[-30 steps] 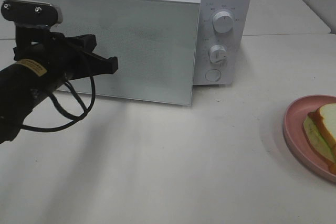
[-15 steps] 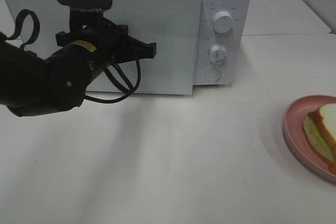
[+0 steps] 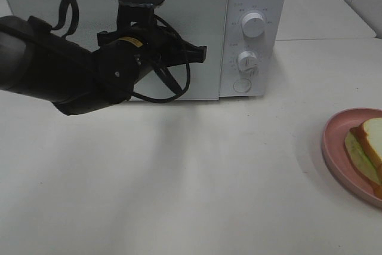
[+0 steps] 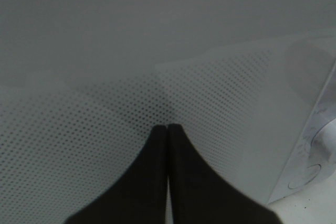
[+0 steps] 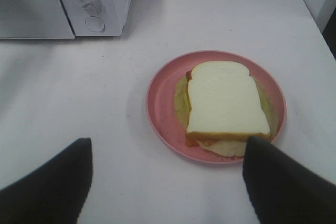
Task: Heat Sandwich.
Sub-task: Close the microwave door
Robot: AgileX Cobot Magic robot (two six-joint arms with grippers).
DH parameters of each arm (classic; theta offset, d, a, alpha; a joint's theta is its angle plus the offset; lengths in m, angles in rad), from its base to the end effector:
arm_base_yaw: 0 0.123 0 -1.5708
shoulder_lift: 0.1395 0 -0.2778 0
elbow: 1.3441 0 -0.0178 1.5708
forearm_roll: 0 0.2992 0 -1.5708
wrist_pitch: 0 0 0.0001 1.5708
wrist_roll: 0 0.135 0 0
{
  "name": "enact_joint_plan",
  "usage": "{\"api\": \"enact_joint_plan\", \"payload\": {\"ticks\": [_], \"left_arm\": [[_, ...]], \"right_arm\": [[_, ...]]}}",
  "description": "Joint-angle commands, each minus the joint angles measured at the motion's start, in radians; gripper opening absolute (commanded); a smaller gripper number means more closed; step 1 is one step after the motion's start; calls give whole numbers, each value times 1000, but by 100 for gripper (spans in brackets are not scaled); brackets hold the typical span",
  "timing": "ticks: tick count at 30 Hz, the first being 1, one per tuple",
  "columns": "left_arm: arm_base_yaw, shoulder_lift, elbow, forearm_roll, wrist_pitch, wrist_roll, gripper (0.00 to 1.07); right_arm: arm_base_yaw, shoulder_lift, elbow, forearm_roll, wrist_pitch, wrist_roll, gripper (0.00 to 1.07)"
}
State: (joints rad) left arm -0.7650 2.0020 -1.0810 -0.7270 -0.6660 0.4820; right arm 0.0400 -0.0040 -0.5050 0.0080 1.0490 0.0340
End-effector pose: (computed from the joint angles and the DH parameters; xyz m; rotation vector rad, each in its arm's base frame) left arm 0.3859 -0.2937 0.1104 0.2982 1.8281 -0.2266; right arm 0.0836 0.0043 0.2841 -0.0064 2.0240 0.0564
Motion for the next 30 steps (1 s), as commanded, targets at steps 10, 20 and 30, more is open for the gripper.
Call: {"api": "enact_joint_plan", "payload": {"ticks": [10,20,30], "left_arm": [[16,54,-114,-49,-54,47,0],[15,24,-95,-59,-17,59,0],[-63,-80,40,-85,-12,65,0]], "right_arm": [[-9,-26,0,2,-12,-5,76],[-9,-26,0,2,-12,-5,76],[-9,-26,0,2,-12,-5,76]]}}
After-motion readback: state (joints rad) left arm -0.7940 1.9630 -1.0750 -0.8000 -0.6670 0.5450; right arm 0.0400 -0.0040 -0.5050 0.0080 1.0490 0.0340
